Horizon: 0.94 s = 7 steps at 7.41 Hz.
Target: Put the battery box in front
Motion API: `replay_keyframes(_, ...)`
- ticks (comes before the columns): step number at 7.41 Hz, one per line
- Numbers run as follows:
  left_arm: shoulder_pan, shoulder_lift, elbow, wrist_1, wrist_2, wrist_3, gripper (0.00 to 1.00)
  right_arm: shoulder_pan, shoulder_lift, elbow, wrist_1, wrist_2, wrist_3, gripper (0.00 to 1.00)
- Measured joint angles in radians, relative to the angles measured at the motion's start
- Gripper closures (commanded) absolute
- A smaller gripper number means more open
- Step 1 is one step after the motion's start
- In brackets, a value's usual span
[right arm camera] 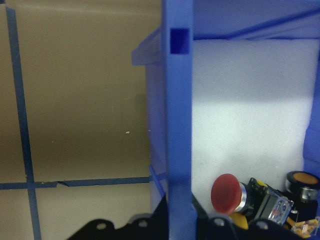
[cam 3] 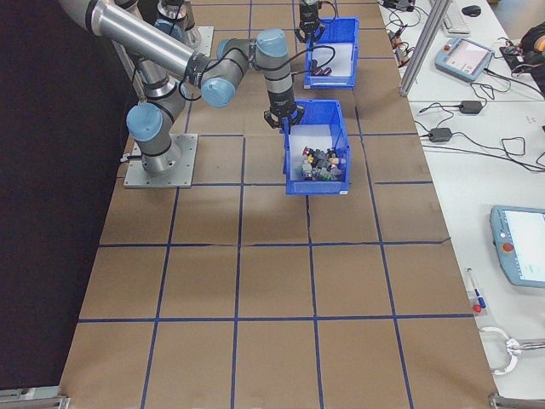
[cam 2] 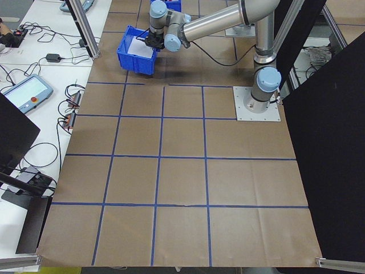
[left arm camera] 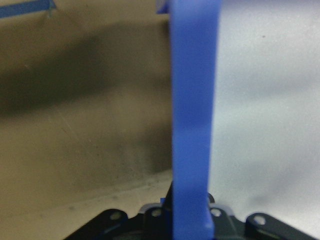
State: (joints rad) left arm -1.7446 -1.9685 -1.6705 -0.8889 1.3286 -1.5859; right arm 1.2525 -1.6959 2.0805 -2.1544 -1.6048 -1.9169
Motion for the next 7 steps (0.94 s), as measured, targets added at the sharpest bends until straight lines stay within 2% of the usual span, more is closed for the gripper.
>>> replay_keyframes(2,-0.055,-0.07,0.076,-0.001,0.003,-0.028,0.99,0.002,-0.004,0.003,0.007,0.0,-0.001,1.0)
replay_keyframes(5,-0.092,-0.118,0.109,-0.001,0.003,-0.179,0.99,0.003,-0.015,0.026,0.009,-0.001,-0.001,1.0)
replay_keyframes(6,-0.094,-0.121,0.11,-0.001,0.002,-0.221,0.93,0.005,-0.025,0.032,0.012,-0.002,-0.001,1.0)
replay_keyframes(7,-0.094,-0.12,0.111,-0.001,0.003,-0.255,0.76,0.006,-0.043,0.043,0.023,-0.002,0.0,1.0)
